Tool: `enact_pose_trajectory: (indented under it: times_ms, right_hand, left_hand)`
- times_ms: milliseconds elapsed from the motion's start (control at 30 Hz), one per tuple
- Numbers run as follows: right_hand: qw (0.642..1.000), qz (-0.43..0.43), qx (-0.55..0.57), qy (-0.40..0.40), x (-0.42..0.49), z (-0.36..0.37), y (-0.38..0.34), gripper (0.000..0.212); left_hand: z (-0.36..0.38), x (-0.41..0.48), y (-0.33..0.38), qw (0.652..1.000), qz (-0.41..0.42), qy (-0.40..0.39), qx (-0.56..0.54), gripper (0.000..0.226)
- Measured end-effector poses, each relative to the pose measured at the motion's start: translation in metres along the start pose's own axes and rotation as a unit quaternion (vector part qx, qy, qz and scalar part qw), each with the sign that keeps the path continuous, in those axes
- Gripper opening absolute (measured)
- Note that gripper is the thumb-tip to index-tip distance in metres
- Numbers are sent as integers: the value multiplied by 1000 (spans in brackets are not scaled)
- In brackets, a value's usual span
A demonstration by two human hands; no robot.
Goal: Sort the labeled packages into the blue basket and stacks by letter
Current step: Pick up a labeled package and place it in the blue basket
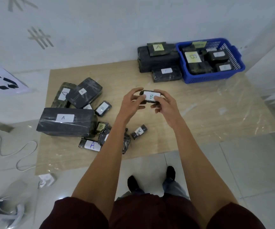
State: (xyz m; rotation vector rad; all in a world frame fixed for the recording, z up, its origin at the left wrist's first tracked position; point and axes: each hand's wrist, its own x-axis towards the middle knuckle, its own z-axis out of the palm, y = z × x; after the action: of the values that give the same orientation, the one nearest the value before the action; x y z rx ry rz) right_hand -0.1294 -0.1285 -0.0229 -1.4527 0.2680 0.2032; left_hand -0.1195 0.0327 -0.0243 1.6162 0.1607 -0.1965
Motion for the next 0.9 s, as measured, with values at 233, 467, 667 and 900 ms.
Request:
enact_pose_trajectory:
  times_ms: [233, 467, 667, 900]
  right_hand:
    - [995, -99, -14, -13, 10, -6, -61, 35]
    - [987, -160, -29, 0, 20, -26, -86, 30]
    - [987, -160, -26, -1, 28, -46, -103, 34]
    - [987, -159, -15, 3, 31, -66, -116, 33]
  left_hand:
    - [21, 5, 60, 994, 86, 28, -56, 27]
    - [48, 17, 87, 990, 113, 76, -40, 26]
    - [69, 27, 99, 990, 108, 78, -48, 27]
    - [90, 32, 107, 989, 114, 76, -47, 28]
